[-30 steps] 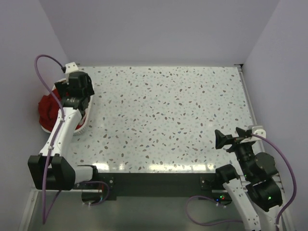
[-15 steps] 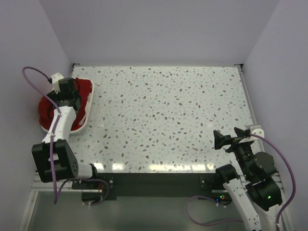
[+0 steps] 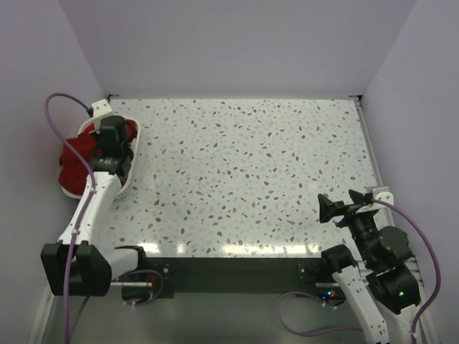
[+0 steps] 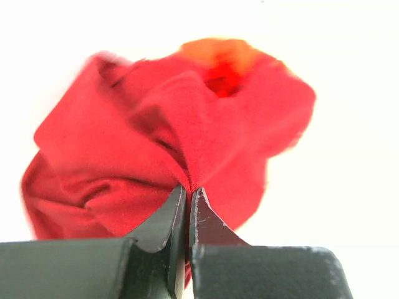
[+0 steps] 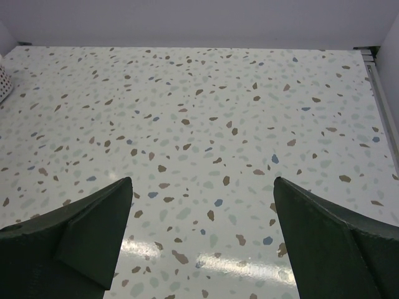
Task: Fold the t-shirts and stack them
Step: Grab the tshirt from the pile, then move the tshirt to the center of the board, then flatten the tshirt out
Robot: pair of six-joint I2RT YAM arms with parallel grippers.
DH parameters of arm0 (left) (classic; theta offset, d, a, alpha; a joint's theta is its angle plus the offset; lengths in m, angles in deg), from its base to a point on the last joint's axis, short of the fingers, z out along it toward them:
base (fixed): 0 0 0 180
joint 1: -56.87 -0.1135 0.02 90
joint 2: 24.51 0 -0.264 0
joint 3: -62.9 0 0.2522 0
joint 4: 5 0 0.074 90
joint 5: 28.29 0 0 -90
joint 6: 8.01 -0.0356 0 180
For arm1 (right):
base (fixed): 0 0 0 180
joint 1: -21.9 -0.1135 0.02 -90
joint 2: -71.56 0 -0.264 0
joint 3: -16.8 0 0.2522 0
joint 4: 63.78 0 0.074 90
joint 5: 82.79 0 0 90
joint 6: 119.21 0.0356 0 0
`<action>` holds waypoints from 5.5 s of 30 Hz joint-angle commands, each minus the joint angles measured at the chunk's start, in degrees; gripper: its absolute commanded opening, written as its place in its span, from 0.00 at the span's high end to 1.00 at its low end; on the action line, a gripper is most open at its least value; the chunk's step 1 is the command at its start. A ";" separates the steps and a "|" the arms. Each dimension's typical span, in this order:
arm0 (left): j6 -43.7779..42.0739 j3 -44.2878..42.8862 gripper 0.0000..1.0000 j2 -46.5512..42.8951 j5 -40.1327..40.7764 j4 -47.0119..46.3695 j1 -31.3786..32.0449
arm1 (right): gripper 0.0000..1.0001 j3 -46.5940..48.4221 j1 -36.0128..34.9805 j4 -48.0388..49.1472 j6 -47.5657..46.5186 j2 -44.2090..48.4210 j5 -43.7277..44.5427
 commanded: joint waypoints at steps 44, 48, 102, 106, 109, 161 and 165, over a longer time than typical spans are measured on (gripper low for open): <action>-4.23 19.22 0.06 -22.46 -13.60 -4.48 43.21 | 0.01 2.77 0.19 9.94 11.44 -37.62 -1.14; -3.89 19.41 0.06 -23.07 -15.36 -3.60 43.21 | 0.01 0.12 0.28 15.39 11.63 -43.34 -1.86; -2.48 19.94 0.05 -23.69 -12.73 -1.23 43.21 | 1.00 18.65 -29.06 17.93 25.15 -81.28 -6.07; -2.39 20.11 0.05 -24.04 -11.94 -1.32 43.12 | 1.00 31.55 -37.84 19.79 28.41 -94.39 -5.54; -2.30 20.38 0.05 -24.83 -10.97 -1.41 43.21 | 0.99 47.17 -40.05 19.09 28.06 -104.06 -4.41; 31.10 31.89 0.41 -10.60 -7.72 0.71 43.30 | 0.28 7.59 -19.32 13.46 13.47 -75.70 3.95; 31.01 30.23 0.72 -5.60 -1.85 0.35 43.21 | 0.29 6.80 -18.27 13.64 13.65 -76.40 1.50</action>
